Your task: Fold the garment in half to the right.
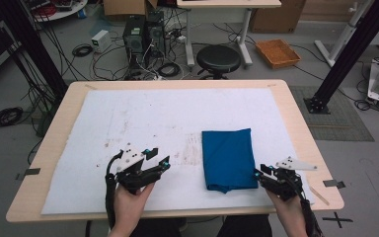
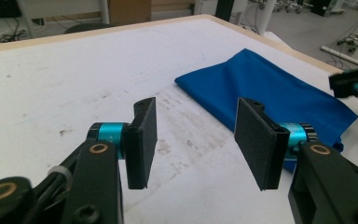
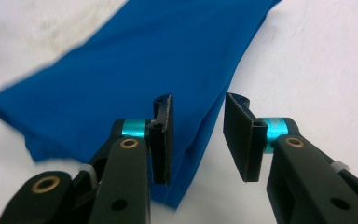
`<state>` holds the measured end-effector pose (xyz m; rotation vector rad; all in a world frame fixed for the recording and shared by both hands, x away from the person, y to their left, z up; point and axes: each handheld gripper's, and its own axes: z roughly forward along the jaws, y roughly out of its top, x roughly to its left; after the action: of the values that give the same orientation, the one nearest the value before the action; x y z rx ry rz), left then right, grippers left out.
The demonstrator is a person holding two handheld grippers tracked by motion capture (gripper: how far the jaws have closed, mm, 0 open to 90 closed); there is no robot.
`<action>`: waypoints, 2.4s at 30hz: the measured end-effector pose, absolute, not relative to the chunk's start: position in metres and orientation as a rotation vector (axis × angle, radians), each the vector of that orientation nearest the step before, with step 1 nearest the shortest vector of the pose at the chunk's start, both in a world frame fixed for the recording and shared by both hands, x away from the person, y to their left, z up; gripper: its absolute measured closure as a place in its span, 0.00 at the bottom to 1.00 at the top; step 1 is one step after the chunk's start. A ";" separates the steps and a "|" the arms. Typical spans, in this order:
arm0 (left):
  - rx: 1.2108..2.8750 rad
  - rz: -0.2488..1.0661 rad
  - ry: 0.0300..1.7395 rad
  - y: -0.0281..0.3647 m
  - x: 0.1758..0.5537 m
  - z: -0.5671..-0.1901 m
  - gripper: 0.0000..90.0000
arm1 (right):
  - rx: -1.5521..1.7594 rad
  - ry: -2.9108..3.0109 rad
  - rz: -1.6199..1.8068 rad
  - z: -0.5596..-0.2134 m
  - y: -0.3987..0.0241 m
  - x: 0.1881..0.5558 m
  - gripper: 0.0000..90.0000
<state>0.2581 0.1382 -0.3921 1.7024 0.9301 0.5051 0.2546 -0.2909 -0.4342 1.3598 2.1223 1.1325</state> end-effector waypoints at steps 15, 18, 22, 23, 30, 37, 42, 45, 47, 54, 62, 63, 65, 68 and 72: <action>1.697 0.497 0.947 0.147 0.257 -0.395 0.54 | 1.380 2.142 1.087 -0.443 -0.303 0.240 1.00; 1.697 0.498 0.946 0.148 0.258 -0.394 0.53 | 1.391 2.138 1.085 -0.444 -0.305 0.241 0.94; 1.689 0.505 0.949 0.152 0.257 -0.393 0.51 | 1.388 2.117 1.128 -0.440 -0.306 0.241 0.85; 1.688 0.512 0.949 0.153 0.258 -0.393 0.51 | 1.368 2.113 1.128 -0.439 -0.306 0.241 0.82; 1.674 0.543 0.961 0.168 0.269 -0.387 0.45 | 1.322 2.050 1.214 -0.422 -0.308 0.259 0.61; 1.712 0.524 0.948 0.186 0.293 -0.381 0.41 | 1.235 1.974 1.306 -0.387 -0.311 0.282 0.48; 1.708 0.538 0.970 0.203 0.301 -0.380 0.41 | 1.260 1.960 1.288 -0.373 -0.312 0.306 0.44; 1.707 0.560 0.966 0.210 0.298 -0.381 0.41 | 1.281 1.945 1.309 -0.373 -0.315 0.312 0.44; 1.705 0.568 0.970 0.214 0.296 -0.382 0.41 | 1.290 1.955 1.314 -0.377 -0.317 0.314 0.44; 1.712 0.593 0.966 0.215 0.295 -0.381 0.41 | 1.342 1.943 1.303 -0.383 -0.329 0.315 0.40; 1.718 0.615 0.960 0.215 0.292 -0.379 0.41 | 1.369 1.925 1.308 -0.384 -0.338 0.316 0.39; 1.714 0.614 0.961 0.215 0.292 -0.379 0.41 | 1.371 1.924 1.309 -0.384 -0.338 0.316 0.39; 1.713 0.618 0.963 0.216 0.291 -0.378 0.41 | 1.371 1.922 1.308 -0.384 -0.339 0.316 0.38; 1.713 0.625 0.966 0.217 0.291 -0.378 0.41 | 1.374 1.922 1.311 -0.384 -0.339 0.317 0.38; 1.717 0.620 0.974 0.218 0.290 -0.381 0.41 | 1.377 1.922 1.309 -0.385 -0.341 0.319 0.38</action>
<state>0.2902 0.2183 -0.3811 1.7165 0.9741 0.6202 0.3186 -0.3405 -0.3847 1.3766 1.9222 1.3087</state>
